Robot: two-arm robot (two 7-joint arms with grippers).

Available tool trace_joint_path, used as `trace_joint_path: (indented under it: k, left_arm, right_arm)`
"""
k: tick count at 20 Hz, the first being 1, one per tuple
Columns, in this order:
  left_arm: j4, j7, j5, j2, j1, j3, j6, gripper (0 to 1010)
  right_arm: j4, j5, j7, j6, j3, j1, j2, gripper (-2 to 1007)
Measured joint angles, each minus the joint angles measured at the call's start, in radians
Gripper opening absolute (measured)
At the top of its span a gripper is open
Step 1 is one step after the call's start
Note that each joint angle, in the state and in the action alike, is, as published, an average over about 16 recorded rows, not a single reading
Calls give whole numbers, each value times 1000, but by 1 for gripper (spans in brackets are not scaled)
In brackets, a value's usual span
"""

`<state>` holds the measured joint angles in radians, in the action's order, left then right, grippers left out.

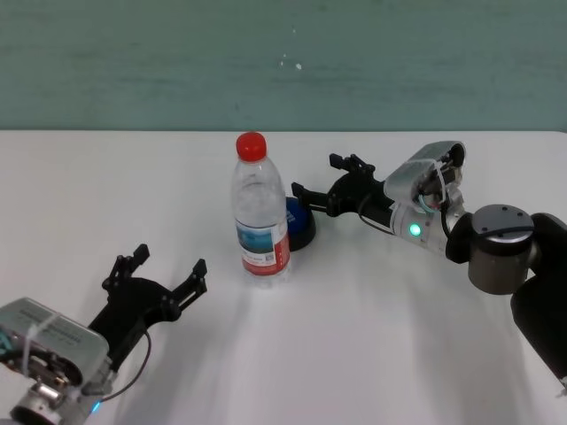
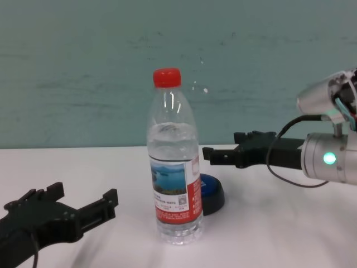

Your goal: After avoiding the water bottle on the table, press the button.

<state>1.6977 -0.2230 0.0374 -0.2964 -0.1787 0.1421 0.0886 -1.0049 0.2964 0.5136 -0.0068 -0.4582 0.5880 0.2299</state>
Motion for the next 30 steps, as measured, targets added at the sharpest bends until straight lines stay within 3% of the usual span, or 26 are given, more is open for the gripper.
trace_joint_path:
  k: [6, 12, 22, 30]
  left_arm:
    - [0, 0, 0, 0, 0, 0, 0, 1000]
    - [0, 0, 0, 0, 0, 0, 0, 1000]
    - [0, 0, 0, 0, 0, 0, 0, 1000]
    - [0, 0, 0, 0, 0, 0, 0, 1000]
  right_arm:
    - [-23, 9, -1, 7, 11, -15, 7, 1004]
    - [-88, 20, -12, 26, 23, -48, 30, 1004]
    - [-267, 29, -53, 67, 40, -142, 88, 1004]
    - [-424, 27, -112, 88, 72, -246, 131, 1004]
